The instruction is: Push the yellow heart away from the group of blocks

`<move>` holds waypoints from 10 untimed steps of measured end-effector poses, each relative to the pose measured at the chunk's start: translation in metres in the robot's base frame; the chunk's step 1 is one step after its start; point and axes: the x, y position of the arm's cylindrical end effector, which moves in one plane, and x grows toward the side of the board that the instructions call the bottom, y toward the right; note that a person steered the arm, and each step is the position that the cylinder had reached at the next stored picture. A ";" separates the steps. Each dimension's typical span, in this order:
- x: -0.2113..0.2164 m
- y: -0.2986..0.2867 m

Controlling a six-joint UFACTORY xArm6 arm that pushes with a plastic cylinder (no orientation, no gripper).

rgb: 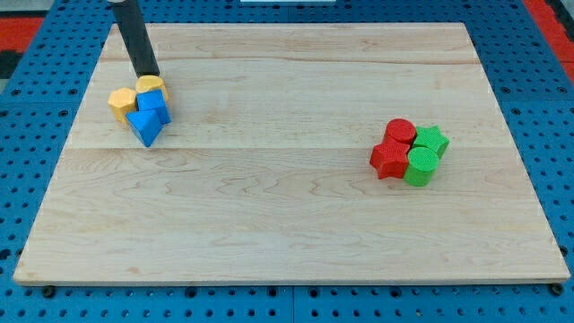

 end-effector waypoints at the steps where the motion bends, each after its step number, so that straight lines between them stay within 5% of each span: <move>1: -0.008 0.000; 3: -0.047 -0.102; 4: -0.036 -0.100; 10: 0.080 0.075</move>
